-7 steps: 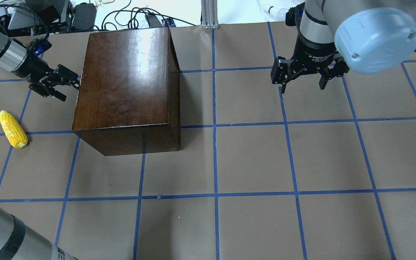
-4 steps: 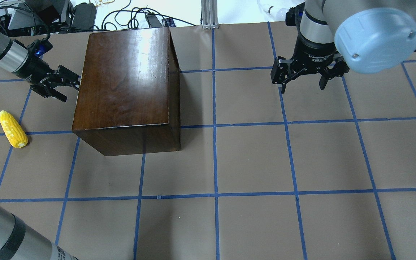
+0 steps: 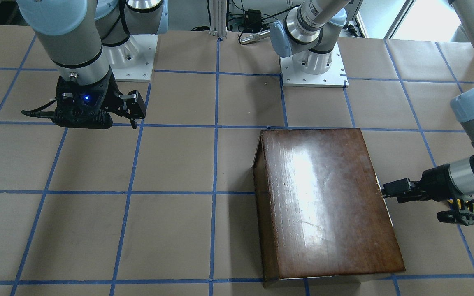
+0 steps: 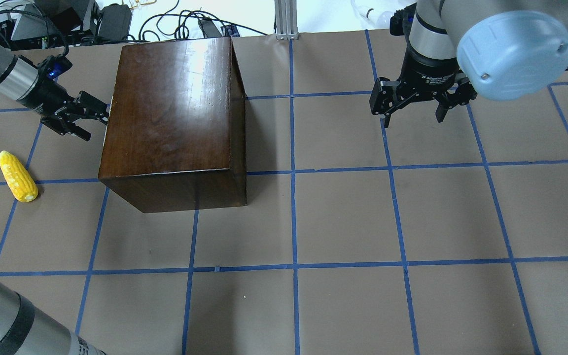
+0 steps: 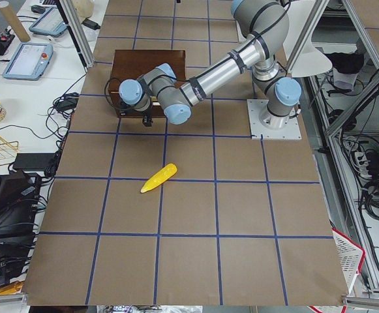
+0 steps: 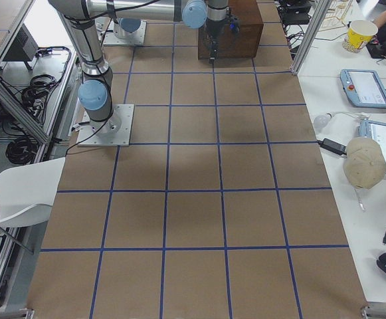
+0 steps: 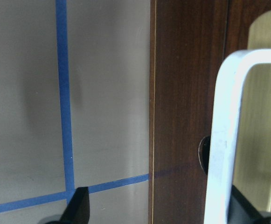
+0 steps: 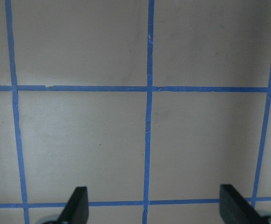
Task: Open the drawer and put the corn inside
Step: 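Align the left gripper with the white handle and close on it, then pull the drawer outward by its handle with the left gripper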
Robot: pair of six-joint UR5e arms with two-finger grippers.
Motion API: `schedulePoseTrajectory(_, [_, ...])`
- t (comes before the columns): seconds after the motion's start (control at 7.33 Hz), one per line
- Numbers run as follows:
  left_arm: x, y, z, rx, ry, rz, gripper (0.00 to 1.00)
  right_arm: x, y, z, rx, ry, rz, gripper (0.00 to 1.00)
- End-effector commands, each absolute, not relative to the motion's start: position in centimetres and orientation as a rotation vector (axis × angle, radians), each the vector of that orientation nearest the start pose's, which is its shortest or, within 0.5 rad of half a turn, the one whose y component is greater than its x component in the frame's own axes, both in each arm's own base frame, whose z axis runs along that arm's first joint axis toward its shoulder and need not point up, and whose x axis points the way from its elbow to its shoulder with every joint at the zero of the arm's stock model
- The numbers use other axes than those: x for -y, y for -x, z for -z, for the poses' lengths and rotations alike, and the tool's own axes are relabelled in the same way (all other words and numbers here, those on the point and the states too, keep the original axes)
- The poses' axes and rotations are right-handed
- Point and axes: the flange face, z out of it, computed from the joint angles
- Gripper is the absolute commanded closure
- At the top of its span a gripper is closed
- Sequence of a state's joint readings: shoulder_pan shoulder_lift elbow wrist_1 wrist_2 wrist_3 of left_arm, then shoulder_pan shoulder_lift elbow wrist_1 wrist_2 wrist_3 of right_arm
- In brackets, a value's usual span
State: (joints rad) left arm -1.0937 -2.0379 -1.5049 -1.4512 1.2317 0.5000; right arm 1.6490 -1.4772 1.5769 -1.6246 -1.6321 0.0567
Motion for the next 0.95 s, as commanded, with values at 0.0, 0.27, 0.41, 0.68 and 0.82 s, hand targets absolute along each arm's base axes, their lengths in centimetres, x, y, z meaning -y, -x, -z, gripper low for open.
schedulePoseTrajectory(0.0, [62.9, -13.9, -27.1, -3.55, 0.028, -0.159, 0.0, 51.4, -16.8, -44.3, -3.205, 0.037, -0.065, 0.0])
schedulePoseTrajectory(0.27, [62.9, -14.2, -27.3, -3.535, 0.011, -0.142, 0.0, 51.3, -16.8, -44.3, -3.205, 0.037, -0.067, 0.0])
schedulePoseTrajectory(0.41, [62.9, -14.7, -27.3, -3.497, 0.001, -0.141, 0.0, 51.4, -16.8, -44.3, -3.205, 0.037, -0.065, 0.0])
schedulePoseTrajectory(0.68, [62.9, -15.0, -27.4, -3.482, 0.001, -0.142, 0.0, 51.3, -16.8, -44.3, -3.205, 0.037, -0.067, 0.0])
schedulePoseTrajectory(0.82, [62.8, -15.2, -27.3, -3.48, 0.009, -0.143, 0.0, 51.3, -16.8, -44.3, -3.205, 0.037, -0.067, 0.0])
